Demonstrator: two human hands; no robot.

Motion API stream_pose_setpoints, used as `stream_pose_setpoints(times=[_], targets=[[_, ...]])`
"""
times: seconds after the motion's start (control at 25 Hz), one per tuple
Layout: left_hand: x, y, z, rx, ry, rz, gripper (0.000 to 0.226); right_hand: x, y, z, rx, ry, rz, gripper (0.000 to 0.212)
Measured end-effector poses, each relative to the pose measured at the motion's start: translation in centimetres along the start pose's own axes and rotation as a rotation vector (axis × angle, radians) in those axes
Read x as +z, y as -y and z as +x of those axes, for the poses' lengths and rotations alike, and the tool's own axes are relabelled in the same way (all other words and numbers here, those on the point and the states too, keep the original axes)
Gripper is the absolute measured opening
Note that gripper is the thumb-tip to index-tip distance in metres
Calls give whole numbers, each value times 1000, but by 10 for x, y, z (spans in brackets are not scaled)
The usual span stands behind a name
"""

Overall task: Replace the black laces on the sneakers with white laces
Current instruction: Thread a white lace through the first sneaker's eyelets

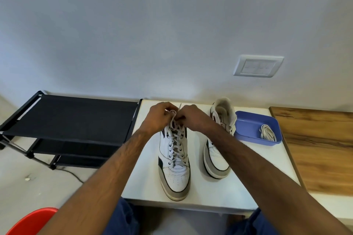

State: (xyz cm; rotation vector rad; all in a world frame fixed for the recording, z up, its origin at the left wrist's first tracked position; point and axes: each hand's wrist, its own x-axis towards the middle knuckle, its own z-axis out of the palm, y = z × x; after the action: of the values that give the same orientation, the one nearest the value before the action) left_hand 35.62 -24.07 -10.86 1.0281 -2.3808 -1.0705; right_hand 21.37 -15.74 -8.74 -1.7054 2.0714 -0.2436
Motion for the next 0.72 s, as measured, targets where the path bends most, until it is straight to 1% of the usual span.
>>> stream_pose_setpoints(times=[0.08,0.12,0.16,0.2,0.24,0.28,0.32,0.36,0.4,0.44,0.48,0.52,0.56,0.6,0.64,0.72], targets=[[3,8,-9,194,-16,183,47,4,-5,-4,57,-167,161,5],[2,12,-13,244,-34,243,53,7,-7,-6,80,-245,234,7],[1,14,-15,258,-64,251,52,9,-10,-8,89,-315,305,16],[-1,14,-18,264,-114,253,46,11,-13,-11,87,-374,370,20],[-3,14,-21,266,-170,261,37,11,-16,-14,80,-416,407,18],[-3,15,-27,249,-193,308,30,10,-20,-17,70,-423,424,11],[-1,19,-32,212,-183,343,30,12,-24,-22,73,-390,421,10],[2,24,-38,118,-142,326,39,15,-27,-28,100,-321,422,24],[6,28,-47,-13,-83,254,55,21,-29,-35,149,-218,435,42],[11,30,-58,-136,-45,139,71,32,-30,-40,212,-110,456,61],[17,30,-68,-241,-9,0,82,43,-28,-46,263,-6,464,75],[22,26,-77,-292,26,-129,78,56,-26,-49,279,62,477,80],[28,23,-82,-292,55,-230,60,69,-25,-48,271,76,515,77],[33,22,-85,-249,65,-274,40,78,-22,-47,258,47,556,69],[36,20,-85,-182,51,-298,36,84,-19,-45,246,9,592,60],[35,28,-78,-115,4,-314,36,88,-12,-34,226,-52,628,51]])
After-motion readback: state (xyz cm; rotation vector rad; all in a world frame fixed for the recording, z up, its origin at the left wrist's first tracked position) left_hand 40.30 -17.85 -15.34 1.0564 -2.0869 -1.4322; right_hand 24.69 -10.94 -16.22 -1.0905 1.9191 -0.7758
